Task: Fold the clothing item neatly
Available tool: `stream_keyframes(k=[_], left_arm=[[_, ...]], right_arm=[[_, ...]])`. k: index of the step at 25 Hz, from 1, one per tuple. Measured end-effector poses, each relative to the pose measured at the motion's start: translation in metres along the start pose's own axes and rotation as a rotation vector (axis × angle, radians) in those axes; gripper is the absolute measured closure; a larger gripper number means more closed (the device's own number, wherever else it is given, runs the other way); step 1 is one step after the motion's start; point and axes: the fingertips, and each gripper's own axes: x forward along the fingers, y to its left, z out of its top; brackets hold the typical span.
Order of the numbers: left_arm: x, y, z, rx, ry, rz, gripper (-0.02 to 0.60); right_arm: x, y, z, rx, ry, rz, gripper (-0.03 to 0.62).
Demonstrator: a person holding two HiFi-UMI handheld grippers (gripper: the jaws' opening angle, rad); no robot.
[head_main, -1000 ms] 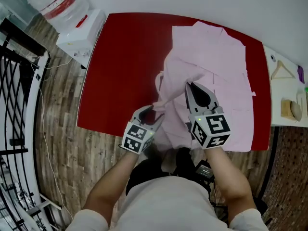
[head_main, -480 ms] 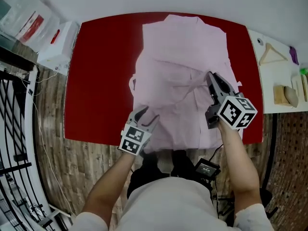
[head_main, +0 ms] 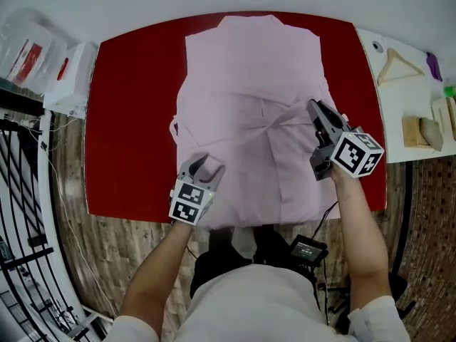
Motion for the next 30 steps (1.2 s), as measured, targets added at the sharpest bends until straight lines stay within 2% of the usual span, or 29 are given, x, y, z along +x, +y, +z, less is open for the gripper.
stream_keyframes(k=[2,7,11,16,19,20,26,30], left_arm=[[0.006,0.005,0.001,0.011,0.011,0.013,0.385],[0.020,0.022,-0.008,0.013,0.079,0.028,0.385],[0.030,0.030,-0.012,-0.011,0.122,0.009,0.386],[0.035,0.030,-0.007,0.037,0.150,0.004,0.387],[0.038,0.030,-0.004,0.084,0.162,0.011,0.387],[0.038,0.031,-0.003,0.094,0.163,0.015,0.387],[0.039,0.031,-0.006,0.165,0.194,0.024,0.386],[0.038,0.030,-0.008,0.200,0.201,0.025,0.387]], right_arm=[[0.003,-0.019,-0.018,0.003,0.040,0.011,0.568],[-0.010,-0.103,-0.102,0.059,0.293,-0.207,0.568],[-0.023,-0.118,-0.115,0.074,0.357,-0.251,0.568],[-0.038,-0.132,-0.123,0.126,0.425,-0.289,0.566],[-0.049,-0.141,-0.123,0.120,0.443,-0.319,0.552],[-0.052,-0.143,-0.123,0.121,0.442,-0.325,0.509],[-0.074,-0.149,-0.118,0.118,0.446,-0.339,0.427],[-0.092,-0.161,-0.099,0.064,0.393,-0.419,0.425]])
